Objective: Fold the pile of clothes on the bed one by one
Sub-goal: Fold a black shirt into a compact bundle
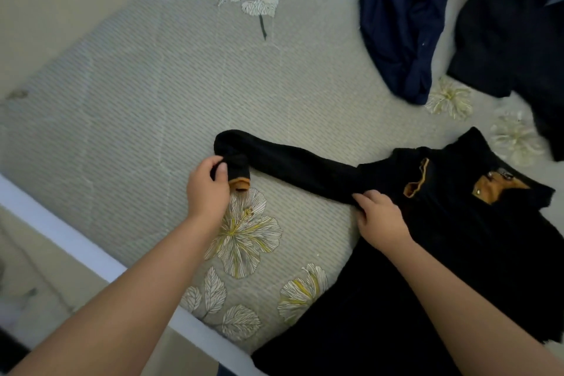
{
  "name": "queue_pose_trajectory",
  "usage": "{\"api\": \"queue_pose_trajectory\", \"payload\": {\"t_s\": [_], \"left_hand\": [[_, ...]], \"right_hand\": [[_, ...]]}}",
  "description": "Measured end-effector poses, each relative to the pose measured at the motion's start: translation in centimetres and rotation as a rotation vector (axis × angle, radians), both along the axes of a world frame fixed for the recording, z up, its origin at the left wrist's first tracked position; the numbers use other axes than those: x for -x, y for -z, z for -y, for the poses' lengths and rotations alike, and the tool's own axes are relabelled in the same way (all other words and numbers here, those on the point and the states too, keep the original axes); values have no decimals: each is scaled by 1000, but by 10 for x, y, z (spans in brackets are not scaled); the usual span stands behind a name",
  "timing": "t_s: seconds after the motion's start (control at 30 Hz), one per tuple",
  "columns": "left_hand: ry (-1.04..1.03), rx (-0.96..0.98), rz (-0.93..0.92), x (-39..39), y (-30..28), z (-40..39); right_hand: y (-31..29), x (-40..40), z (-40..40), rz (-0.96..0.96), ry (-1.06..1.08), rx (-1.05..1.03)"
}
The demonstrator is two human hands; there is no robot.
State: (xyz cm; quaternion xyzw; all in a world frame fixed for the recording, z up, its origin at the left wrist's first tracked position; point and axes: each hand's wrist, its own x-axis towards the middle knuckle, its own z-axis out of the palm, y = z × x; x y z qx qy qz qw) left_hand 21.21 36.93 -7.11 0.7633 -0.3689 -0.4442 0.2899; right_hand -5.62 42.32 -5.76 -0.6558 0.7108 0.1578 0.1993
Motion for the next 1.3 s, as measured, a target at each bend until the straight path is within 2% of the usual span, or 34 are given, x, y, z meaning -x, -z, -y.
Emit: {"api": "queue_pose_trajectory", "payload": {"t_s": [0.1, 0.17, 0.23, 0.33, 0.43, 0.5, 0.57, 0.63, 0.67, 0.73, 0.8, 0.87, 0.97, 1.13, 1.2, 1.3], "left_hand": [[5, 89, -196, 21, -14, 12], [85, 146, -237, 44, -26, 17], [188, 184, -249, 74, -41, 22], [340, 277, -164, 136, -67, 26], [515, 393, -185, 218, -100, 18], [672, 432, -251, 281, -121, -1], [899, 390, -360, 341, -135, -34], [1213, 226, -453, 386, -136, -73], [1357, 140, -440, 399, -129, -89], [1467, 42, -279, 405, -104, -106], [1386, 10, -10, 386, -79, -106], [1326, 64, 313, 358, -56, -101], [1247, 145, 571, 319, -37, -92], [1130, 291, 681, 305, -31, -72], [1086, 304, 689, 307, -31, -60], [1061, 273, 694, 310, -28, -37]], "right_hand": [[-12, 11, -4, 259, 156, 4], [-25, 26, -7, 314, 211, 87], [-38, 48, -17, 324, 262, 173], [-59, 91, -48, 345, 385, 243], [-77, 142, -98, 404, 570, 343], [-85, 177, -140, 441, 750, 389], [-86, 208, -181, 479, 954, 415], [-82, 235, -216, 507, 1113, 419], [-78, 248, -231, 501, 1157, 421], [-67, 266, -255, 469, 1204, 416], [-55, 275, -268, 433, 1189, 418], [-43, 279, -267, 364, 1103, 453], [-24, 280, -248, 247, 939, 494], [0, 304, -217, 138, 996, 332], [2, 317, -212, 186, 1096, 283], [-2, 330, -210, 188, 1145, 352]]}}
